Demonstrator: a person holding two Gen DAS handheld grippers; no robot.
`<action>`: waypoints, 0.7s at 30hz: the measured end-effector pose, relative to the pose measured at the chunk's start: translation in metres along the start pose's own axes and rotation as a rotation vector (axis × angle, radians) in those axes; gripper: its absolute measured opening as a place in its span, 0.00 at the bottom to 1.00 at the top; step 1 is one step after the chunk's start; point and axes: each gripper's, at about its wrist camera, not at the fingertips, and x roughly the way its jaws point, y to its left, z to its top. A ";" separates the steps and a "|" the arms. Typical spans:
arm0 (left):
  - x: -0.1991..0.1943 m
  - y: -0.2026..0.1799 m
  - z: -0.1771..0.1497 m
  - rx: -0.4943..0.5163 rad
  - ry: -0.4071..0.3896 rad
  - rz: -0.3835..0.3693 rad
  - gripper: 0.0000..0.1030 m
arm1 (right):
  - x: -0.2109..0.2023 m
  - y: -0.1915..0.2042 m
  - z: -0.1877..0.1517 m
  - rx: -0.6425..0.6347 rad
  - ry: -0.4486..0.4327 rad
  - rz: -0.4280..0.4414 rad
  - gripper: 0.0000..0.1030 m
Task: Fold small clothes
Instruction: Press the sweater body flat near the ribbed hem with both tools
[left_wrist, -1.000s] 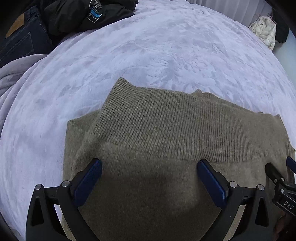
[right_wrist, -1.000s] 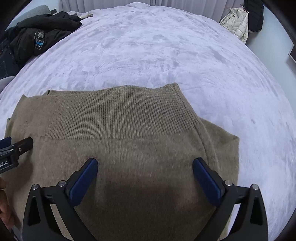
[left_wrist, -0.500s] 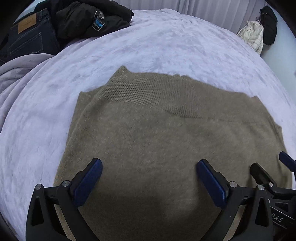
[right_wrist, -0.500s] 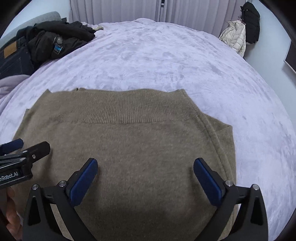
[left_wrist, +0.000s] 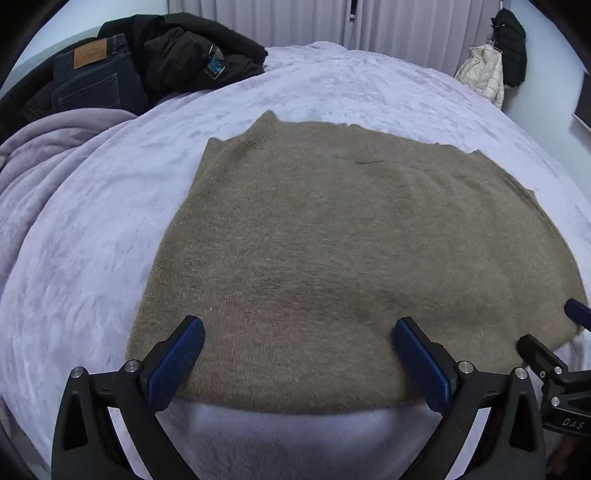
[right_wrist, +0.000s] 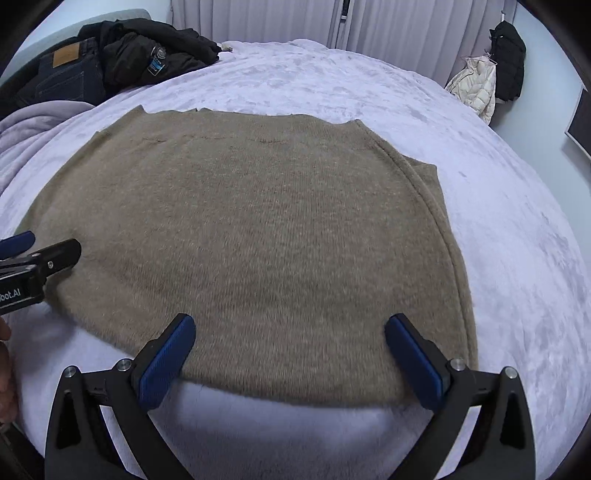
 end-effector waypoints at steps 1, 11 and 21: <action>-0.006 -0.004 0.003 0.010 -0.013 -0.024 1.00 | -0.005 -0.001 0.001 0.003 0.005 0.015 1.00; 0.058 -0.019 0.054 -0.003 0.085 0.016 1.00 | 0.044 0.003 0.075 0.016 0.090 0.016 1.00; 0.039 -0.027 0.031 0.036 0.033 0.062 1.00 | 0.119 0.007 0.153 0.054 0.219 0.050 1.00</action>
